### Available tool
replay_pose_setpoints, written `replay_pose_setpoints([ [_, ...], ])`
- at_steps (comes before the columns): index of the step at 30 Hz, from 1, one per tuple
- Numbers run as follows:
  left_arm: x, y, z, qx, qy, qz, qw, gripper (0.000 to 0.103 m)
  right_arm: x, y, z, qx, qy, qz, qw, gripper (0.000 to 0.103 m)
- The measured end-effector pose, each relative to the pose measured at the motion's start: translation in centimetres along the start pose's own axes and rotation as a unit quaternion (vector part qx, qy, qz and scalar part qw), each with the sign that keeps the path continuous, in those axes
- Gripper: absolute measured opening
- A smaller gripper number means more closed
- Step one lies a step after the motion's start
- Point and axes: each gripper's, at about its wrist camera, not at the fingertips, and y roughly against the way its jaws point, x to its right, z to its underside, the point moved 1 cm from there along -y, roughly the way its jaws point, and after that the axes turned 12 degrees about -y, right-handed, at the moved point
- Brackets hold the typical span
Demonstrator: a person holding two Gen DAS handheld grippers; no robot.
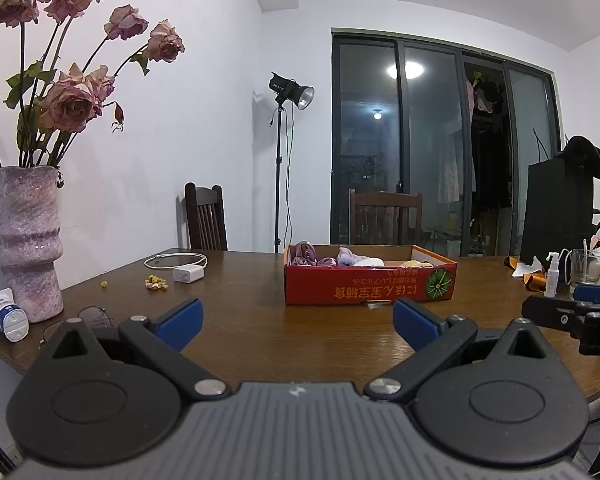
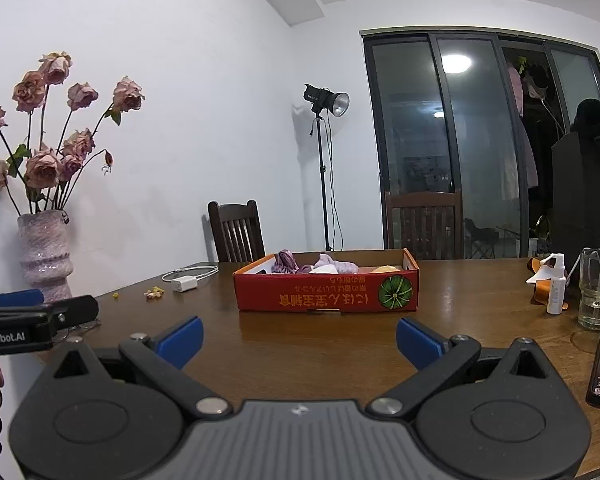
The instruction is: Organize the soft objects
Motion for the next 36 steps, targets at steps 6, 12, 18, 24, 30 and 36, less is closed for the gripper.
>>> replay_pose_setpoints([
  [6,0.0,-0.01,0.02,0.0,0.0,0.0,1.0,0.103,-0.06,-0.12,0.1,-0.003,-0.001,0.0,1.0,0.103],
  [12,0.0,-0.01,0.01,0.0,-0.001,-0.001,1.0,0.103,-0.08,-0.15,0.13,-0.003,-0.002,0.001,1.0,0.103],
  [18,-0.08,-0.07,0.08,-0.001,-0.001,-0.001,1.0,0.103,-0.16,0.03,0.02,0.003,-0.001,0.003,1.0,0.103],
  [24,-0.27,-0.08,0.11,-0.003,0.003,-0.001,1.0,0.103,-0.24,0.05,0.19,0.002,-0.001,0.003,1.0,0.103],
  [30,-0.4,-0.01,0.0,0.002,0.004,-0.001,1.0,0.103,-0.2,0.04,0.26,0.0,-0.001,0.003,1.0,0.103],
  [36,-0.25,0.16,-0.02,0.01,0.0,0.001,0.9999,0.103,-0.2,0.0,0.35,-0.002,-0.001,0.003,1.0,0.103],
])
